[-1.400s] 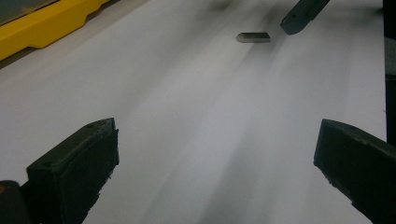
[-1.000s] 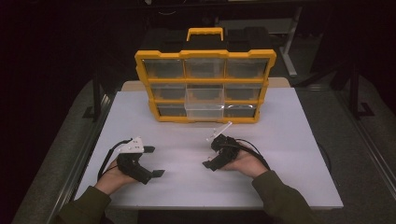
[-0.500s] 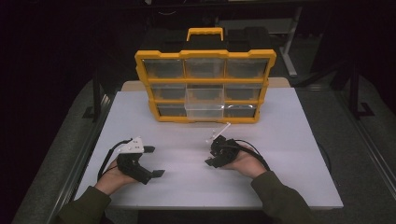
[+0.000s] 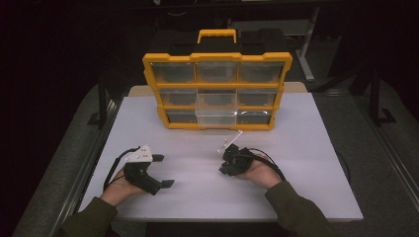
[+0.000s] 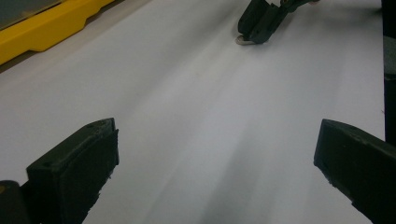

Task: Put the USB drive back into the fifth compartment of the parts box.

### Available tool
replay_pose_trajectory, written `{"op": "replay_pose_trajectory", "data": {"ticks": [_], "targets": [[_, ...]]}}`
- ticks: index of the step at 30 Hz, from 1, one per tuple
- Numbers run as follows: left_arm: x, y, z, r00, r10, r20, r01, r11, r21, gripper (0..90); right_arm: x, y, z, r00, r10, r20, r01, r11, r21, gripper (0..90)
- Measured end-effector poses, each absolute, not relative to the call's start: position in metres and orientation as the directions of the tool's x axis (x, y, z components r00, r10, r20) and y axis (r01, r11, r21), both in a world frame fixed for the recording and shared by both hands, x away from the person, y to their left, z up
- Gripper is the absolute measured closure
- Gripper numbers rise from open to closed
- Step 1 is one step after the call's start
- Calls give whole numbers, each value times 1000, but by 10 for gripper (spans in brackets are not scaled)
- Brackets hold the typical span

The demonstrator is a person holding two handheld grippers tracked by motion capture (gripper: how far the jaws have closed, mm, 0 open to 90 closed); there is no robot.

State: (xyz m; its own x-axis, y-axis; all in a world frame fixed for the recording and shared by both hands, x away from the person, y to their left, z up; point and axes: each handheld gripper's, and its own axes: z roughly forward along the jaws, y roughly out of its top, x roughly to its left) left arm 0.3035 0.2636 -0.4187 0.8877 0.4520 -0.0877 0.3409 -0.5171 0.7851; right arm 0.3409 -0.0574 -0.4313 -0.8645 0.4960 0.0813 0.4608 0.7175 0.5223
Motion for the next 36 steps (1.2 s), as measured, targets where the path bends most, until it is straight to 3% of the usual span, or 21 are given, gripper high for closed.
{"op": "replay_pose_trajectory", "data": {"ticks": [36], "targets": [[303,263,-419,889,449,-88,339,-518,785,0,339,-60,-425,-879,470,80,439,732,521,778]]}}
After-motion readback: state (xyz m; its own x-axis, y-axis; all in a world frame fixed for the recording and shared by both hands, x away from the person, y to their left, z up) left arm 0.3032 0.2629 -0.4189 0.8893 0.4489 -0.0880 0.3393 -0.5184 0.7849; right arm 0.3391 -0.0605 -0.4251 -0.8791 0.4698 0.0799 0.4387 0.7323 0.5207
